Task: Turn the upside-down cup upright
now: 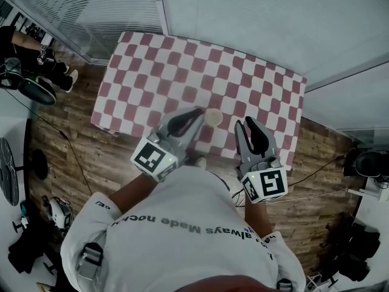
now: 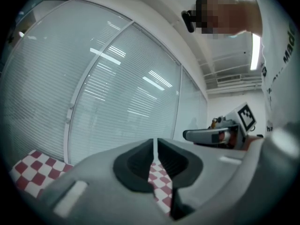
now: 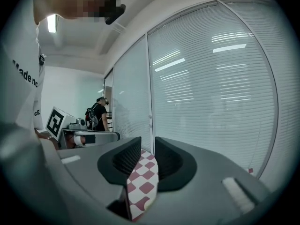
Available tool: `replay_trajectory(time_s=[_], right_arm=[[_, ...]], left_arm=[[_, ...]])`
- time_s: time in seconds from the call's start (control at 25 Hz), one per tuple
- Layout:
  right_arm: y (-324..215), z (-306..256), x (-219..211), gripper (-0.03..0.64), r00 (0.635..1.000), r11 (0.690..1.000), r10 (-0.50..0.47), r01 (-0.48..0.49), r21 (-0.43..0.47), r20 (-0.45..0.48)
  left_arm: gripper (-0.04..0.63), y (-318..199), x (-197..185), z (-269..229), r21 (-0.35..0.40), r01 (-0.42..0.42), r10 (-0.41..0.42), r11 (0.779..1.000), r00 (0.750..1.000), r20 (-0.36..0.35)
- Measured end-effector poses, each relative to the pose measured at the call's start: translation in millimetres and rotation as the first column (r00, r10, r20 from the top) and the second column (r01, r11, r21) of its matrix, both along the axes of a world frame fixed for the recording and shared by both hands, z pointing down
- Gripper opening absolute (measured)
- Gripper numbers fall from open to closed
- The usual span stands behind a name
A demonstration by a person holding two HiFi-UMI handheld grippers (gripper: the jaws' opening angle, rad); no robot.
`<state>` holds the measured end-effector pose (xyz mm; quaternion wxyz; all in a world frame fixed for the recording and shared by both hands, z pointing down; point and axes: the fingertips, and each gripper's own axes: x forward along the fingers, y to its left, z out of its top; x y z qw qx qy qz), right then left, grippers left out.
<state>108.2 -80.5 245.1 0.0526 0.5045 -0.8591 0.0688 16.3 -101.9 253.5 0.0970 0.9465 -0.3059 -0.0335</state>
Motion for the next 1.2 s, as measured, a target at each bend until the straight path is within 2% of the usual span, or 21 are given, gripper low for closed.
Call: replay_trajectory(time_s=[0.32, 1.2], right_arm=[[7.9, -15.1, -5.0, 0.092, 1.0, 1.0, 0.007, -0.007, 0.01, 0.002], [11.3, -13.8, -7.1, 0.087, 1.0, 1.0, 0.022, -0.022, 0.01, -0.021]], left_arm=[[0.029, 6.3, 0.6, -17.3, 0.057, 0.006, -0.006, 0.998, 1.0, 0.003], [0.021, 9.9, 3.5, -9.8, 0.015, -0.01, 0.01, 1.0, 1.0, 0.005]])
